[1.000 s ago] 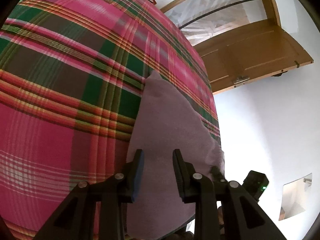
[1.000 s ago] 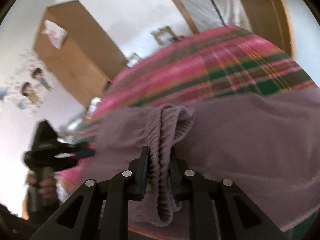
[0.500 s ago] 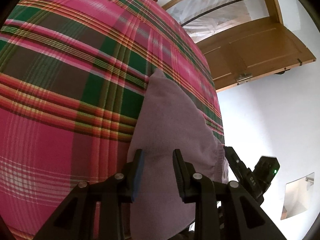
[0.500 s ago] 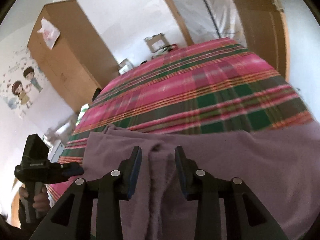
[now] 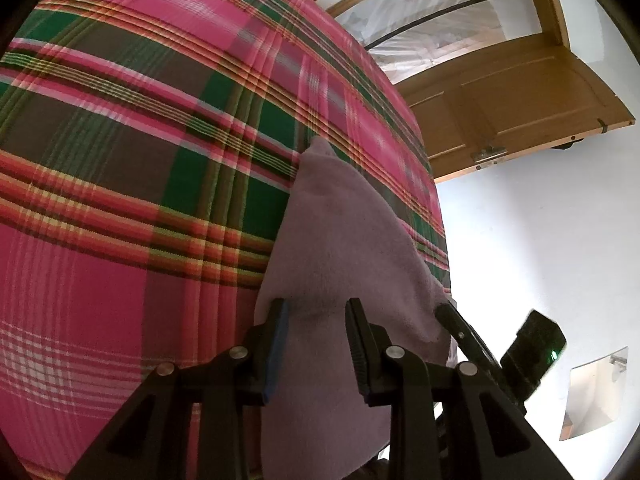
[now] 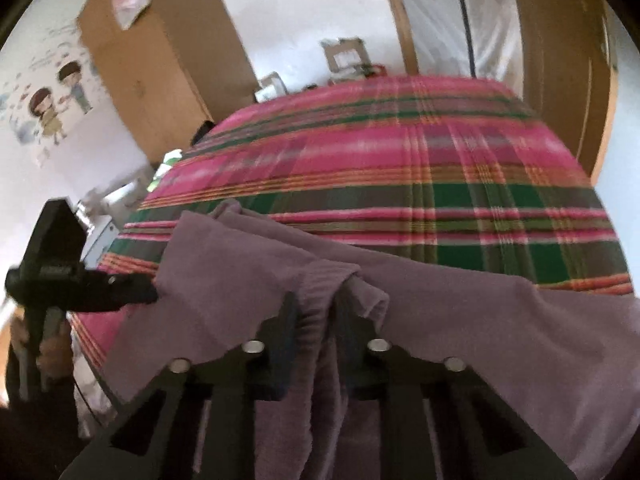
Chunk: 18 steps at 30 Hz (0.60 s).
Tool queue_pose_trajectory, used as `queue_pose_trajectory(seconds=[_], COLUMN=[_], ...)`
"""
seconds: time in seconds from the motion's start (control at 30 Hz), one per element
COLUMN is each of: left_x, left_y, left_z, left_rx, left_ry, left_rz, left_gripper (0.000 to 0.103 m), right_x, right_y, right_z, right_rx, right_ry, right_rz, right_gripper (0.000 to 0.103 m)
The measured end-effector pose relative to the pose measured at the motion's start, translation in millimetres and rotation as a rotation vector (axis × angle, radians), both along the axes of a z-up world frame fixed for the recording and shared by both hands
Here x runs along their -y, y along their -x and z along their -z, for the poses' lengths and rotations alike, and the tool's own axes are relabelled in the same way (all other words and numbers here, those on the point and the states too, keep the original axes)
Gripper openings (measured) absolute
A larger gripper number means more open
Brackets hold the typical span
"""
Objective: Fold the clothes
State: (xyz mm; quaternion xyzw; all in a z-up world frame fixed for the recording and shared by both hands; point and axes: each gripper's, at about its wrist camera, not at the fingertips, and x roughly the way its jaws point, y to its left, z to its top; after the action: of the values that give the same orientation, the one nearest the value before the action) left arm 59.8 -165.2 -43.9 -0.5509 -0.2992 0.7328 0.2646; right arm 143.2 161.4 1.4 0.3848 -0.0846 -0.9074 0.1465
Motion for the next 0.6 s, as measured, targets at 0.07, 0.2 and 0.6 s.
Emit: queue_pose_trajectory(seconds=[0.07,0.2,0.6], left_x=[-0.7,0.2,-1.8], left_y=[0.3,0.7,-1.1], left_z=[-0.3,1.8,2.2], left_rx=[0.0,0.005,0.01], left_ry=[0.004,-0.006,-0.002], left_rz=[0.003,0.001,0.009], left_gripper=[0.03,0.03,0.03], right_x=[2.9,0.6,-55.7], right_y=[-10.2,-16.1,2.3], right_z=[-2.0,0.8,22.1], right_rx=[-0.022,-0.011,0.132], right_ry=[0.008,0.06,0.42], right_rz=[-0.031,-0.068,0.03], right_gripper=[0.012,0.012,0.038])
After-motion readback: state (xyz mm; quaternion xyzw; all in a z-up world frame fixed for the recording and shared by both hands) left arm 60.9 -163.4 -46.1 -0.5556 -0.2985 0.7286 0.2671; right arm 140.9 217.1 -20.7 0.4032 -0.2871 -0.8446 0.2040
